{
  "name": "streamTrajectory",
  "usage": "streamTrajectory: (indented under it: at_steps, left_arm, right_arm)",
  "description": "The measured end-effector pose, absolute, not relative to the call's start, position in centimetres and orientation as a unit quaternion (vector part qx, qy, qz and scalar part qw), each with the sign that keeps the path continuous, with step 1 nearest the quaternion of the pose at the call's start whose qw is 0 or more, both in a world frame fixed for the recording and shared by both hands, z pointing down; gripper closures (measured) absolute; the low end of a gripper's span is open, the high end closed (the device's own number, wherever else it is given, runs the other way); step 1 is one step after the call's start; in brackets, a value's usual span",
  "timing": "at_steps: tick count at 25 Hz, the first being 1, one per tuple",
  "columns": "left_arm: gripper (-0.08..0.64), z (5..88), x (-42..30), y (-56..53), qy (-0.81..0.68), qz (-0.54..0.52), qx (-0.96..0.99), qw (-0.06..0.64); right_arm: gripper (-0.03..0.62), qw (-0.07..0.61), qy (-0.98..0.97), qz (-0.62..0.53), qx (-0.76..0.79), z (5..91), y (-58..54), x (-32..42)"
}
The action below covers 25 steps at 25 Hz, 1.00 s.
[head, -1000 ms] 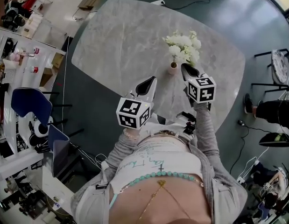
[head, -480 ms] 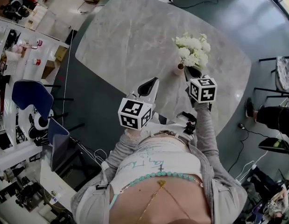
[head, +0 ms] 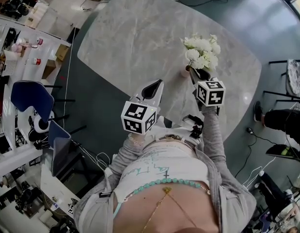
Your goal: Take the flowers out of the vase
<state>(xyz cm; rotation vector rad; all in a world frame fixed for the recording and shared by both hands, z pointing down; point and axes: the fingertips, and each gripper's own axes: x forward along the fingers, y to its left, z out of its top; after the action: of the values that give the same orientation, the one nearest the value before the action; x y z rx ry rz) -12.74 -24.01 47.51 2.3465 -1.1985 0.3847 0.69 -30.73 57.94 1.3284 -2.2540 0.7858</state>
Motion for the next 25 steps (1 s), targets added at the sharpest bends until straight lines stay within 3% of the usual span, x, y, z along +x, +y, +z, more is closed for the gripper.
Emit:
streamTrajectory:
  at_steps: [6,9,25]
  left_arm:
    - [0.558,47.7,-12.5,-24.0,-0.437,0.141,0.855,0.24]
    - [0.558,47.8,-12.9,-23.8,-0.439,0.141,0.854,0.242]
    - [0.558,48.6,-14.7,-22.3,-0.469,0.138,0.835,0.252]
  right_arm:
    - [0.383,0.187,-0.808,0.292,0.476,58.3,-31.2,0.8]
    - [0.371,0.17,-0.81,0.299,0.475,58.2,-31.6,0.5]
    - [0.467,0.168,-0.807,0.274,0.496,59.5,-33.5,0.9]
